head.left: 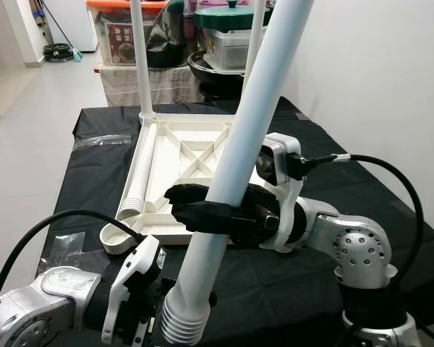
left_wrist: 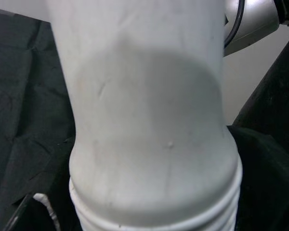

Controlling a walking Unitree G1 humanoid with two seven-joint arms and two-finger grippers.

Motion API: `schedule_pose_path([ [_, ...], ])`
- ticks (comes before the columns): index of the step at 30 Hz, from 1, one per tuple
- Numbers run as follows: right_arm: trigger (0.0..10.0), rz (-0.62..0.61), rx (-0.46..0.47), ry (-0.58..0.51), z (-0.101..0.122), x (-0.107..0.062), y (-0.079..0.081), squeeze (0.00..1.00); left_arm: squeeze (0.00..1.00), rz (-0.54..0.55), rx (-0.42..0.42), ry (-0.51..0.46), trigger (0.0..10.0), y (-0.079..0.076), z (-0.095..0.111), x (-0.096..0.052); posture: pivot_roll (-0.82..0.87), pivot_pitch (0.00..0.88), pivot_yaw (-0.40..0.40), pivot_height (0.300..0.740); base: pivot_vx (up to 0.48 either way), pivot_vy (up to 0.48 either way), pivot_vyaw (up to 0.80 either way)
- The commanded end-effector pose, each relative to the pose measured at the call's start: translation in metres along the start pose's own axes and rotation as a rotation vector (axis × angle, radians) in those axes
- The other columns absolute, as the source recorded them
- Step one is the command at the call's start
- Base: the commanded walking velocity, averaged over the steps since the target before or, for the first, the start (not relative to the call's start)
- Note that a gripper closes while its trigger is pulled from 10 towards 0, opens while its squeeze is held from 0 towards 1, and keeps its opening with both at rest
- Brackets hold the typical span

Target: Building children table

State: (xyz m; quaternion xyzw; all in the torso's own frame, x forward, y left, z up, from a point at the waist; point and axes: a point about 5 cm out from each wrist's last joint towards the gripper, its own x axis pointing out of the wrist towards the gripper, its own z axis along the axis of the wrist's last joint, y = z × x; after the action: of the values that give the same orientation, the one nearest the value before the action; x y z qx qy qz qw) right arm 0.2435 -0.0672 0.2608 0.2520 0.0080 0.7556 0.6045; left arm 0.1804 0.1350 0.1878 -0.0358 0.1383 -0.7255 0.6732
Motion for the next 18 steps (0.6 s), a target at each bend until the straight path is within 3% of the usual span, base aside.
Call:
schedule_pose_path([
  [1,0.0,-0.017,-0.025,0.000,0.003,-0.002,0.000,0.00,1.00,0.009,0.003,0.000,10.0,0.001,0.002,-0.002,0.08,0.000,-0.053,0.740,0.000,0.000,0.00],
  [6,0.0,-0.097,-0.059,0.005,0.005,-0.006,-0.007,0.00,1.00,0.034,0.008,-0.017,10.0,0.002,0.006,-0.006,0.09,0.000,-0.054,0.740,0.000,0.000,0.00],
  [8,0.0,-0.316,-0.135,0.004,0.016,-0.019,-0.029,0.00,1.00,0.119,0.033,-0.039,10.0,0.006,0.011,-0.017,0.09,0.000,-0.054,0.740,0.000,0.000,0.00],
  [10,0.0,-0.316,-0.135,0.004,0.016,-0.019,-0.029,0.00,1.00,0.119,0.033,-0.039,10.0,0.006,0.011,-0.017,0.09,0.000,-0.054,0.740,0.000,0.000,0.00],
  [12,0.0,-0.543,-0.202,-0.006,0.031,-0.040,-0.049,0.00,1.00,0.292,0.089,-0.109,10.0,0.013,0.020,-0.035,0.09,0.000,-0.058,0.740,0.000,0.000,0.00],
  [13,0.0,-0.543,-0.202,-0.006,0.031,-0.040,-0.049,0.00,1.00,0.292,0.089,-0.109,10.0,0.013,0.020,-0.035,0.09,0.000,-0.058,0.740,0.000,0.000,0.00],
  [14,0.0,-0.663,-0.242,0.004,0.037,-0.052,-0.058,0.00,0.00,0.369,0.112,-0.155,10.0,0.014,0.024,-0.042,0.09,0.000,-0.062,0.740,0.000,0.000,0.00],
  [16,0.0,-0.663,-0.242,0.004,0.037,-0.052,-0.058,0.00,0.00,0.369,0.112,-0.155,10.0,0.014,0.024,-0.042,0.09,0.000,-0.062,0.740,0.000,0.000,0.00],
  [18,0.0,-0.871,-0.318,0.023,0.049,-0.074,-0.072,0.00,0.00,0.478,0.135,-0.201,10.0,0.015,0.024,-0.049,0.10,0.000,-0.073,0.740,0.000,0.000,0.00],
])
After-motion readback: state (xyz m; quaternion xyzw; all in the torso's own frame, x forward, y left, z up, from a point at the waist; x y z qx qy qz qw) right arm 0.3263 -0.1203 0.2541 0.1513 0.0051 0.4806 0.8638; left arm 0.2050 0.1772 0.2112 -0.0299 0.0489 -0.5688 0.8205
